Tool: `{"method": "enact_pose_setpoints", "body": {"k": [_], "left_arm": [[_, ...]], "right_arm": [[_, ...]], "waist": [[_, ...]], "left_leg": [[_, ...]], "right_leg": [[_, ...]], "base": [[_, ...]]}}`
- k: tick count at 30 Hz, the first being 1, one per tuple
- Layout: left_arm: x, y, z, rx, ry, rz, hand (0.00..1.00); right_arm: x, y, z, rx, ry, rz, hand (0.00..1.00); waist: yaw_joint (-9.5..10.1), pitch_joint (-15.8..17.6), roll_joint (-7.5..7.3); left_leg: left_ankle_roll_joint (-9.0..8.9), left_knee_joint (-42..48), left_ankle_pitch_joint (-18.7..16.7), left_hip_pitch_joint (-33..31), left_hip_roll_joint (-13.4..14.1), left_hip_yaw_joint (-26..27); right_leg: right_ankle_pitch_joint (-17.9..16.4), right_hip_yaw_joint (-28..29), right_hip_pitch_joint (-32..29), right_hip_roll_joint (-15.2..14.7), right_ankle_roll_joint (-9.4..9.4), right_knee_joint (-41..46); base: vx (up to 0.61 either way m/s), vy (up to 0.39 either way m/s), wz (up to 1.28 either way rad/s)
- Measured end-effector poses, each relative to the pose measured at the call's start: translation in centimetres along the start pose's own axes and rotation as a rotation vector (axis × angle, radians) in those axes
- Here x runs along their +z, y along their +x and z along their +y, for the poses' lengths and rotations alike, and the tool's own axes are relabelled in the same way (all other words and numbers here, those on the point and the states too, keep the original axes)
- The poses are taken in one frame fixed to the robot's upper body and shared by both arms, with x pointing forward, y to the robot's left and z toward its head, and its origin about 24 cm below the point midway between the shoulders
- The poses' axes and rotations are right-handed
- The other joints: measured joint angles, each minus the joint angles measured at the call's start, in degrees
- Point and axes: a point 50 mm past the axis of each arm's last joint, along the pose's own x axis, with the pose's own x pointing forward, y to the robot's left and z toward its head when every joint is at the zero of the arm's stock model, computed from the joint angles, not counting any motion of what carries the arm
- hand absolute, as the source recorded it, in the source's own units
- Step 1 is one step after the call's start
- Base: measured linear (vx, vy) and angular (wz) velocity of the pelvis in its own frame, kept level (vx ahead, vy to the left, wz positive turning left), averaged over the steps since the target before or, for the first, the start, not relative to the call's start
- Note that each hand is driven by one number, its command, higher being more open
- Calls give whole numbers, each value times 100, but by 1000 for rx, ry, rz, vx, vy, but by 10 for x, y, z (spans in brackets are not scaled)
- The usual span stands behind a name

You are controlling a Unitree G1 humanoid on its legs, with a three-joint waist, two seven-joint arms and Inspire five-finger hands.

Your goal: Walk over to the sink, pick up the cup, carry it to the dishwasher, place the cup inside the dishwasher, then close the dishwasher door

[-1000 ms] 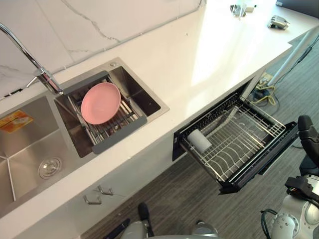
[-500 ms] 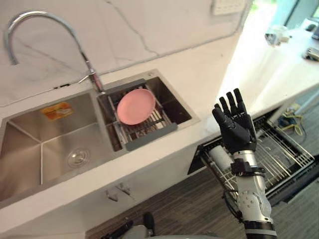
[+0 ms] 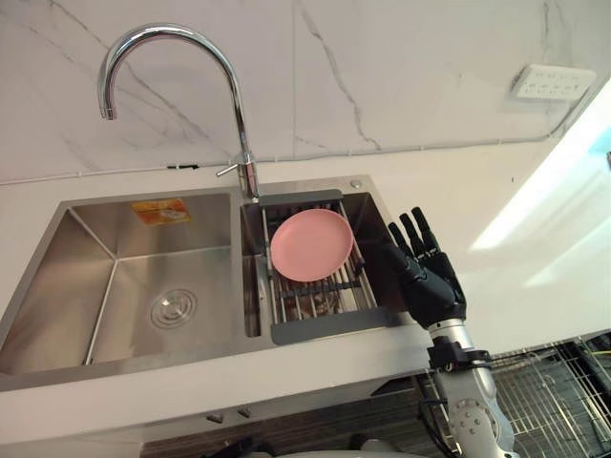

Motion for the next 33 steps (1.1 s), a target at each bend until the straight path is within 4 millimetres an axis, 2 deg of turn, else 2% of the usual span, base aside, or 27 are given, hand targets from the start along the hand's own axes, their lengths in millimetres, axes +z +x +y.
{"method": "enact_pose_setpoints", "body": {"k": [5, 9, 12, 14, 17, 20, 25, 33], "left_arm": [[0, 0, 0, 0, 3, 1, 100], [0, 0, -1, -5, 10, 1, 100], [16, 0, -5, 19, 250, -56, 100], [31, 0, -13, 35, 457, -79, 100], [39, 0, -20, 61, 646, -79, 100], [35, 1, -19, 54, 596, -39, 100], [35, 1, -19, 52, 586, -32, 100], [29, 1, -18, 49, 577, -9, 100]], "right_arm": [[1, 0, -1, -1, -3, 0, 100], [2, 1, -1, -12, -44, 3, 100], [13, 1, -12, -91, -218, 15, 100], [30, 5, -19, -134, -368, -4, 100], [52, 12, -25, -167, -624, -15, 100], [66, 14, -29, -164, -829, 10, 100], [70, 24, -26, -96, -1105, 93, 100], [60, 35, -27, -5, -1258, 202, 100]], "waist": [[2, -4, 1], [29, -40, 5], [26, -105, 14], [-7, -133, 37], [-113, -152, 48], [-162, -155, 52], [-161, -177, 43], [-163, -388, 34]], "left_leg": [[-13, -3, 1, -42, -15, -132], [-13, -6, -10, -84, 7, 32], [-15, -4, -18, -173, 4, 109], [-1, 28, 3, -230, 10, 458], [-54, 38, -34, -182, 19, 703], [-139, 96, -92, -174, 44, 855], [-160, 168, -111, -187, 53, 857], [-37, 113, -25, -231, 48, 760]], "right_leg": [[-29, -142, 43, -28, 24, -11], [-27, -158, 42, -29, 27, -101], [-6, -144, -37, -29, 46, -160], [64, -26, -122, -20, 58, -256], [165, 142, -125, 21, 77, -413], [176, 211, -126, 41, 86, -428], [186, 216, -103, 41, 71, -428], [189, 90, -101, 37, 65, -435]], "base": [[-1, -1, 12], [0, -1, 3], [21, 2, -7], [18, 21, -27], [52, 17, -32], [12, -10, -15], [-45, -23, -1], [-35, -19, 7]]}}
